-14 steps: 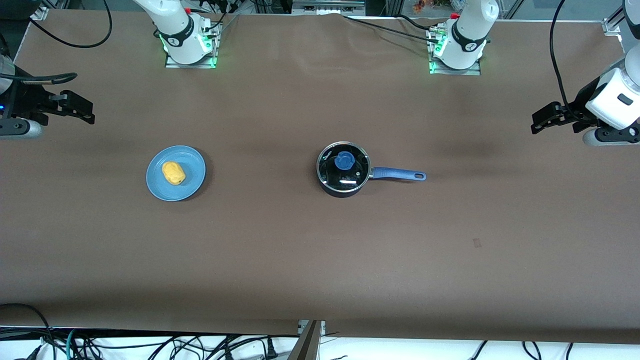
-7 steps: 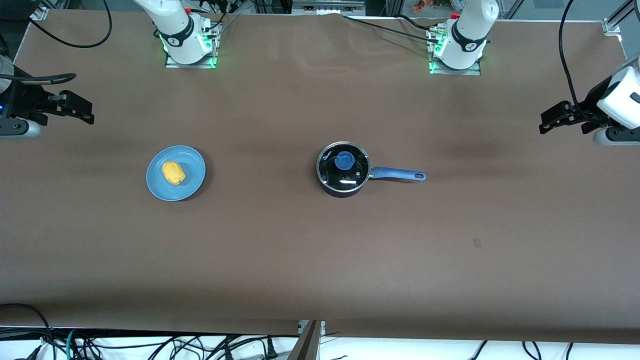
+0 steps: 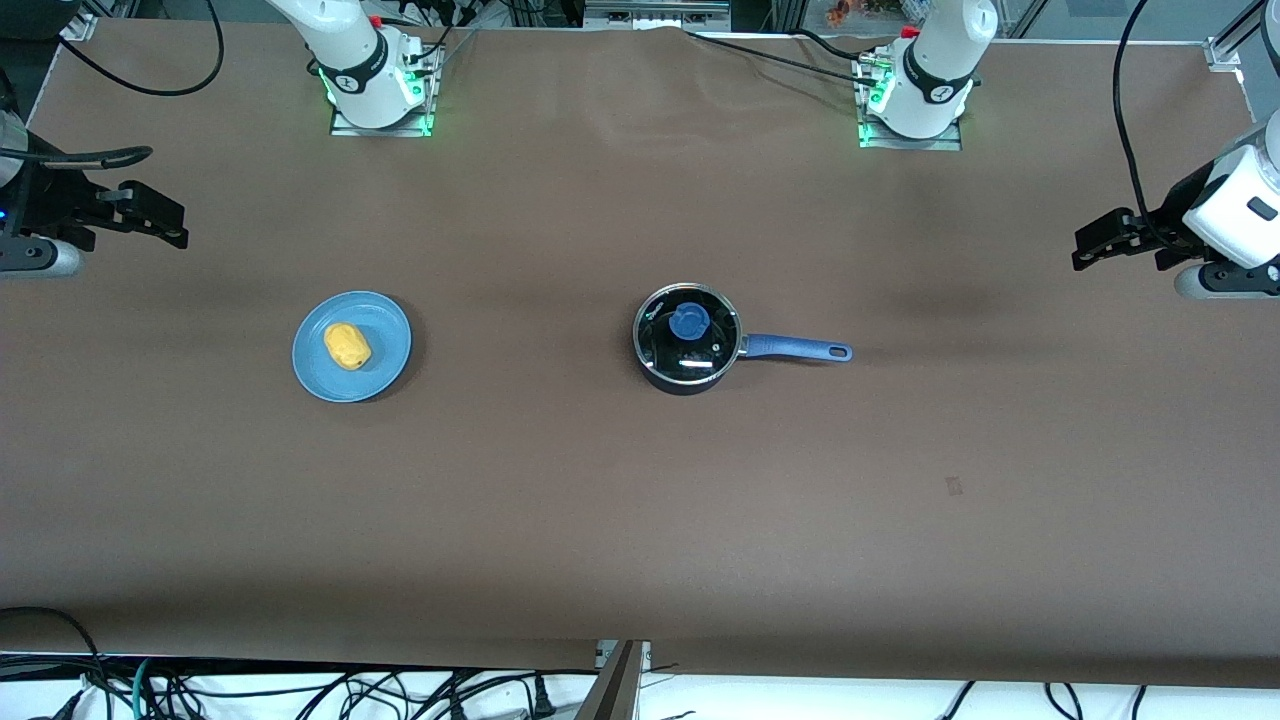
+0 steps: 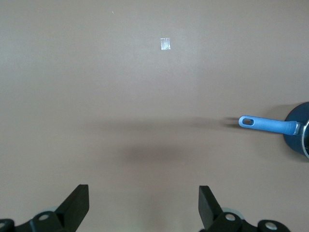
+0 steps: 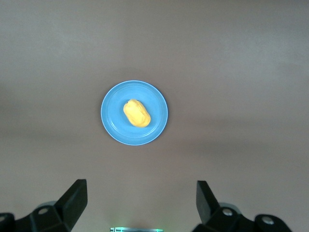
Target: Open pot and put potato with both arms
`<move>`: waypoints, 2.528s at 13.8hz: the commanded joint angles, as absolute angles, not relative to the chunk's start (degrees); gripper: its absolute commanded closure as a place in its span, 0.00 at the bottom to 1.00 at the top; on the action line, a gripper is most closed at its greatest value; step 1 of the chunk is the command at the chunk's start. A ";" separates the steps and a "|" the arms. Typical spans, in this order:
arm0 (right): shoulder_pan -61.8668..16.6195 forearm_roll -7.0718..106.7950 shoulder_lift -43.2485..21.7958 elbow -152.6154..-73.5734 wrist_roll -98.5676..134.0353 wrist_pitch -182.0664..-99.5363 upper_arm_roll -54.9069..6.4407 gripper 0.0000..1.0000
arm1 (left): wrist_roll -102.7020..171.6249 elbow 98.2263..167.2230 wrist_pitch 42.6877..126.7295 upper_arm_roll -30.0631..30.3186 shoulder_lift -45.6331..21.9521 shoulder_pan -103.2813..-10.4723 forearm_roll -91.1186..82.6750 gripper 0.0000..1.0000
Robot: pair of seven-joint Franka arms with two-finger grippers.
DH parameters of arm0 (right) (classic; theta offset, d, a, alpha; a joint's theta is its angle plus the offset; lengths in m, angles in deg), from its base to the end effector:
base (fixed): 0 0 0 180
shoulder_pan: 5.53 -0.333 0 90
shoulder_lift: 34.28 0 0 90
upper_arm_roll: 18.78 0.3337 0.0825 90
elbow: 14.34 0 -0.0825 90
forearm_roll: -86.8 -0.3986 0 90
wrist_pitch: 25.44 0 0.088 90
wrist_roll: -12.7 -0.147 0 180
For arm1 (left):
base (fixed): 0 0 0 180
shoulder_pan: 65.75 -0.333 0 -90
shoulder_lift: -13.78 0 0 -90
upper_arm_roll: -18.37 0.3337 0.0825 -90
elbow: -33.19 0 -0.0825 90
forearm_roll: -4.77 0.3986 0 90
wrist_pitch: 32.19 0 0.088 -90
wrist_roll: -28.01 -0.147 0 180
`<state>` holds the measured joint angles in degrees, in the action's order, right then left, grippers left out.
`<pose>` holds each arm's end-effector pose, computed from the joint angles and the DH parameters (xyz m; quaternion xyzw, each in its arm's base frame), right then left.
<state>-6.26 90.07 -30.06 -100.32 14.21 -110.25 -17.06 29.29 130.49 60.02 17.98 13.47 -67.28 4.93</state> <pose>0.5794 0.0154 0.5865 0.9980 0.0333 -0.0468 0.0278 0.5640 0.0116 0.5406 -0.9987 -0.0210 0.0471 0.0014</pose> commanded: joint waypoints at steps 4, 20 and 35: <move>-5.35 88.11 -29.80 -99.68 14.99 -110.26 -16.85 0.00 | 30.12 128.11 58.78 17.84 11.67 -67.86 5.21 0.00; -6.14 88.20 -24.09 -99.85 14.54 -111.58 -16.41 0.00 | 47.39 131.54 55.61 10.58 10.98 -67.07 -4.45 0.00; -6.32 89.08 -14.85 -115.92 20.44 -133.54 -16.41 0.00 | 71.78 131.80 87.94 -15.30 -12.05 -52.31 14.69 0.00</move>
<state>-6.41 88.91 -12.84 -111.20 19.56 -130.32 -16.66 71.60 132.68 86.09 -15.44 -10.24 -53.89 11.36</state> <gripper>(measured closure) 0.000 0.000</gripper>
